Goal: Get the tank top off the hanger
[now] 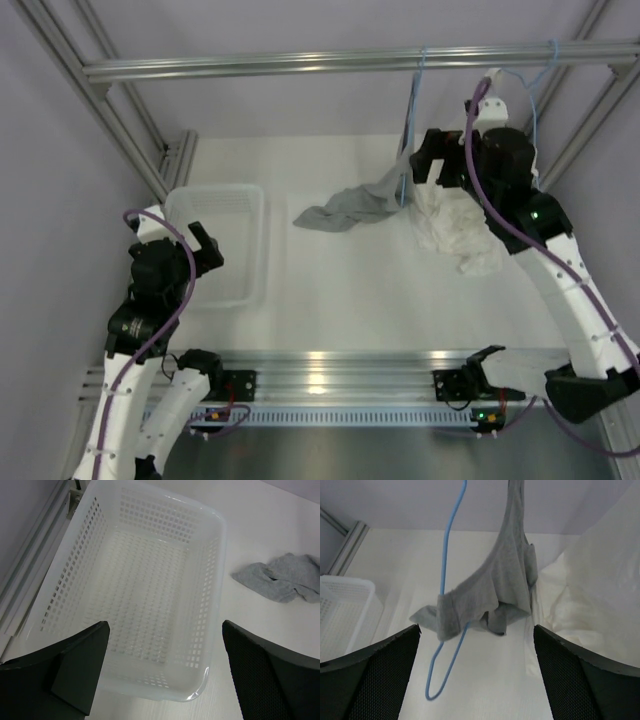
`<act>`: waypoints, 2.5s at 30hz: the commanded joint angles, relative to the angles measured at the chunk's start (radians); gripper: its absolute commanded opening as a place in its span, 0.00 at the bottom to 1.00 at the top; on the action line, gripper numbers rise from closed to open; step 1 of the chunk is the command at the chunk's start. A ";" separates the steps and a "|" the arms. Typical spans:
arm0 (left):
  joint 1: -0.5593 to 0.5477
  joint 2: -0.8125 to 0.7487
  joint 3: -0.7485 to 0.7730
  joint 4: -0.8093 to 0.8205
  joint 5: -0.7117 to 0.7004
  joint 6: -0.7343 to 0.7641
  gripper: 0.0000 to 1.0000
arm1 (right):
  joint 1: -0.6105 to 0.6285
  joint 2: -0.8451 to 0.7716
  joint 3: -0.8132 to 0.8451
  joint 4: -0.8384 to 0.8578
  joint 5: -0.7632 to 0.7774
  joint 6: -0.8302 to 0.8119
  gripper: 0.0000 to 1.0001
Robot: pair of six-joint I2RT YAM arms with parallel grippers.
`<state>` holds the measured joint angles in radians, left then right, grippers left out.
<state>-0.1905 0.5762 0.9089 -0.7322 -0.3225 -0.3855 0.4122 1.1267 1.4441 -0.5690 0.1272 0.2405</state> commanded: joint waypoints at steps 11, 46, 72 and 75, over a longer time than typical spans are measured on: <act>0.006 0.014 0.001 0.054 0.040 0.019 0.99 | 0.122 0.272 0.352 0.004 0.218 -0.150 0.81; 0.006 0.016 -0.004 0.065 0.096 0.025 0.99 | 0.129 0.220 0.144 0.369 0.336 -0.231 0.00; 0.005 0.025 -0.007 0.085 0.180 0.031 0.99 | 0.040 -0.100 -0.204 0.624 0.075 -0.199 0.00; 0.005 0.025 -0.007 0.108 0.245 0.037 0.99 | 0.040 -0.166 -0.269 0.615 0.046 -0.185 0.00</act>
<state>-0.1905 0.5987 0.9070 -0.7025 -0.1646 -0.3634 0.4614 1.0241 1.2171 -0.0486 0.2173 0.0311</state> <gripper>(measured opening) 0.990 0.007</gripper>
